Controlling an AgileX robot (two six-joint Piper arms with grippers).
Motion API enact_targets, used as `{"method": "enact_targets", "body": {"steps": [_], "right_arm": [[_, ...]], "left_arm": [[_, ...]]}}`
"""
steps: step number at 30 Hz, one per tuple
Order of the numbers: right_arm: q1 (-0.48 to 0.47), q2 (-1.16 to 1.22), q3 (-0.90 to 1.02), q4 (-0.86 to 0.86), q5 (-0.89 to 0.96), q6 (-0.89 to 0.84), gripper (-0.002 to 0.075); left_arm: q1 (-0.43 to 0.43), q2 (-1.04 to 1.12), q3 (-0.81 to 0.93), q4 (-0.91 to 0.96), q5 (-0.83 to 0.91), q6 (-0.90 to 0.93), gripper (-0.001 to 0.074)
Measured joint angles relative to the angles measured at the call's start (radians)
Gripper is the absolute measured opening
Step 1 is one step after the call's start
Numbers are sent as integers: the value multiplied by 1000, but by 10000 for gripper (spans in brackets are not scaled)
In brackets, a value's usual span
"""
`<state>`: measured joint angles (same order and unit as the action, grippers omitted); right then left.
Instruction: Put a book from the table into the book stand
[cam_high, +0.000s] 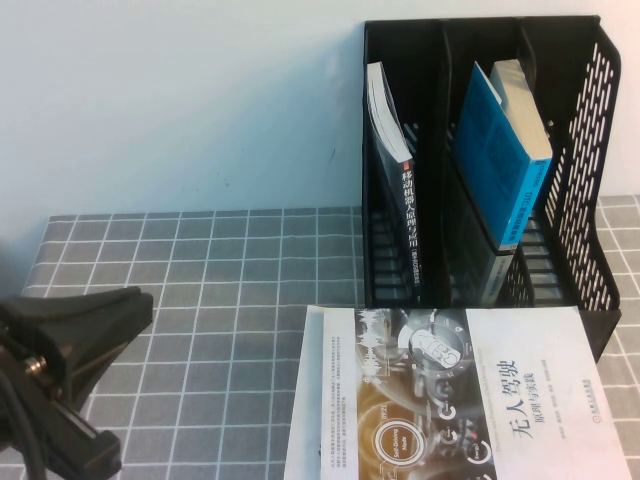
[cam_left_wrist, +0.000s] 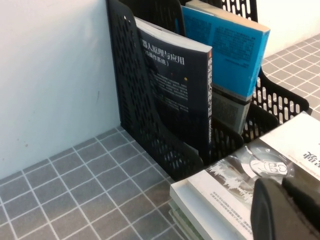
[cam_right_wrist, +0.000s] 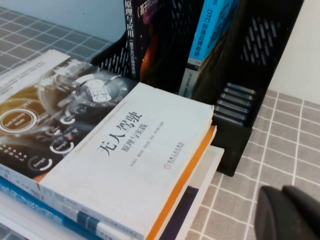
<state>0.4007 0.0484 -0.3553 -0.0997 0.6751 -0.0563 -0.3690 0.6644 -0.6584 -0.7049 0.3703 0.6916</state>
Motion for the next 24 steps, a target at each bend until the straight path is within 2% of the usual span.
{"method": "enact_targets", "body": {"steps": [5,8,15,20,24], "right_arm": [[0,0,1,0,0,0,-3],[0,0,1,3,0,0,-3],[0,0,2,9,2,0,-3],[0,0,2,9,2,10,-3],[0,0,2,9,2,15,-3]], "left_arm": [[2,-17,35,-6,-20,0,1],[19,-78,113,1,-118,4,1],[145,-313,377,16,-380,76,1],[274,-451,551,10,-399,78,1],[312,-484,631,9,-399,68,1]]}}
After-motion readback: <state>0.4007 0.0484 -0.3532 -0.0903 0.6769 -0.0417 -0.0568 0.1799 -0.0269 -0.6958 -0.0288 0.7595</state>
